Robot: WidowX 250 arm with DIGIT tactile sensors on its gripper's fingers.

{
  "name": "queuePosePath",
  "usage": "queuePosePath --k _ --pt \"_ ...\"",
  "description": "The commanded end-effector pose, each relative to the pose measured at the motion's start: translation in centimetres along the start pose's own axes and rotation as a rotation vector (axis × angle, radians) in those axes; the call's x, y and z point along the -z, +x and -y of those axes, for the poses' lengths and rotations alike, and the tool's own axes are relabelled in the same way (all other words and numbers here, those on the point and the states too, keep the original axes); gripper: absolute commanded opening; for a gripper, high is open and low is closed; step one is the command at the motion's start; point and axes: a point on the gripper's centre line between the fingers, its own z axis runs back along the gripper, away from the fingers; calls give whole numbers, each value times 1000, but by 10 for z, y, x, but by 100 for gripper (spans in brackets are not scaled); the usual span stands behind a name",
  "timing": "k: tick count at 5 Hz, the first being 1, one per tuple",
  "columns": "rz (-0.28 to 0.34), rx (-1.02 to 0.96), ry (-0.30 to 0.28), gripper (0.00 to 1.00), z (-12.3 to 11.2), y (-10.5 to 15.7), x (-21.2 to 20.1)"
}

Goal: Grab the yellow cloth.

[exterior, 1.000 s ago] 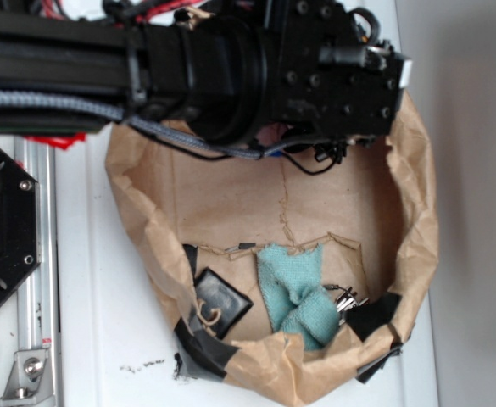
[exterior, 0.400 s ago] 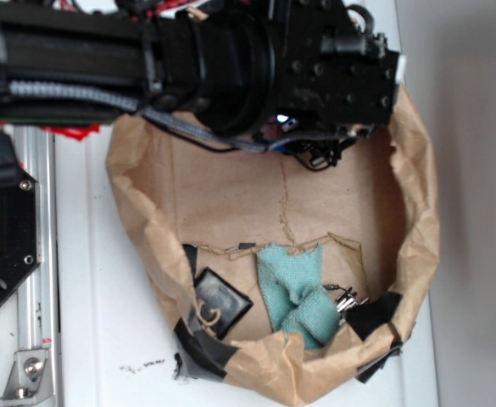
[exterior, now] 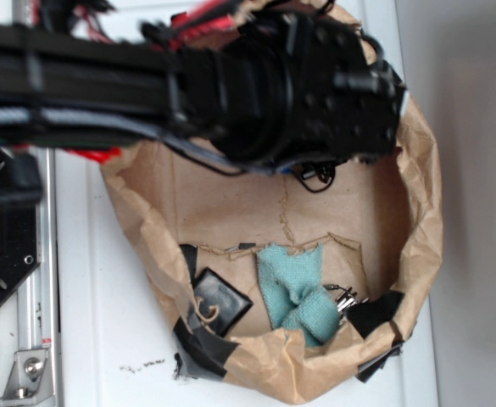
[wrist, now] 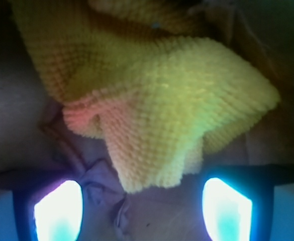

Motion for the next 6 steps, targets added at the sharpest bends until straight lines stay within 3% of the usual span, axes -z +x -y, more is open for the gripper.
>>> queuePosePath --k 1,6 --pt "-10 -113 1 0 -3 8 -1" --pt "-49 -56 -7 0 4 4 2"
